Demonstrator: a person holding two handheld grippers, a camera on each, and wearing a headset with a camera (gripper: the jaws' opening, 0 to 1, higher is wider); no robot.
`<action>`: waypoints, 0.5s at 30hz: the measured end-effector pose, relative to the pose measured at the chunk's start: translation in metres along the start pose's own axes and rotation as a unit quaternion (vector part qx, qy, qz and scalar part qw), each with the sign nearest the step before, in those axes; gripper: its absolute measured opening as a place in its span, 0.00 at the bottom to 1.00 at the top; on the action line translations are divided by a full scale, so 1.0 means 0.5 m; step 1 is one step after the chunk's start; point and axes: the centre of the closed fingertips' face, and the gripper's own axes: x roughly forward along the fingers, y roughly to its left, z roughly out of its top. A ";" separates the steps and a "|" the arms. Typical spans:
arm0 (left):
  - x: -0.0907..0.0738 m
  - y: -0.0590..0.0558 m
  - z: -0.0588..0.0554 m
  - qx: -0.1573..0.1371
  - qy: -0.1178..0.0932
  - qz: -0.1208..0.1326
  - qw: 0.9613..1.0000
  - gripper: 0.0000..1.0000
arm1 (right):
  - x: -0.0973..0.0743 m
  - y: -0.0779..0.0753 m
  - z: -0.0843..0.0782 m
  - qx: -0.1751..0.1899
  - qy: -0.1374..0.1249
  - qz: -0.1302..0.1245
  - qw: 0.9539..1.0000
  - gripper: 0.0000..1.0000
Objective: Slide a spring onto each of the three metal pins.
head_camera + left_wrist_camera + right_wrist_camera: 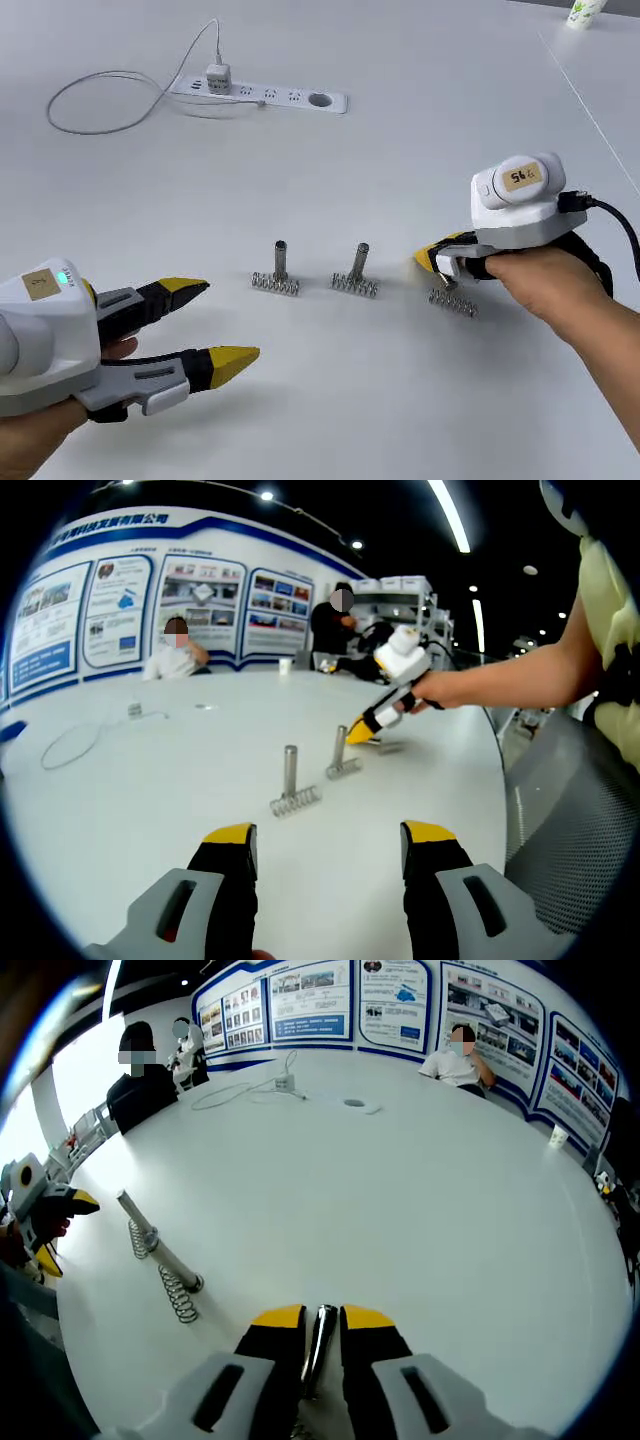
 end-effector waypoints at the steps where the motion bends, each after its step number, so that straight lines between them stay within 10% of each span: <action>1: 0.000 0.001 0.000 0.000 0.000 0.000 1.000 0.59 | -0.001 -0.001 0.002 0.000 -0.003 -0.001 1.000 0.14; 15: 0.002 0.000 0.001 -0.001 0.000 -0.002 1.000 0.59 | -0.005 -0.002 0.001 0.004 0.009 -0.012 1.000 0.09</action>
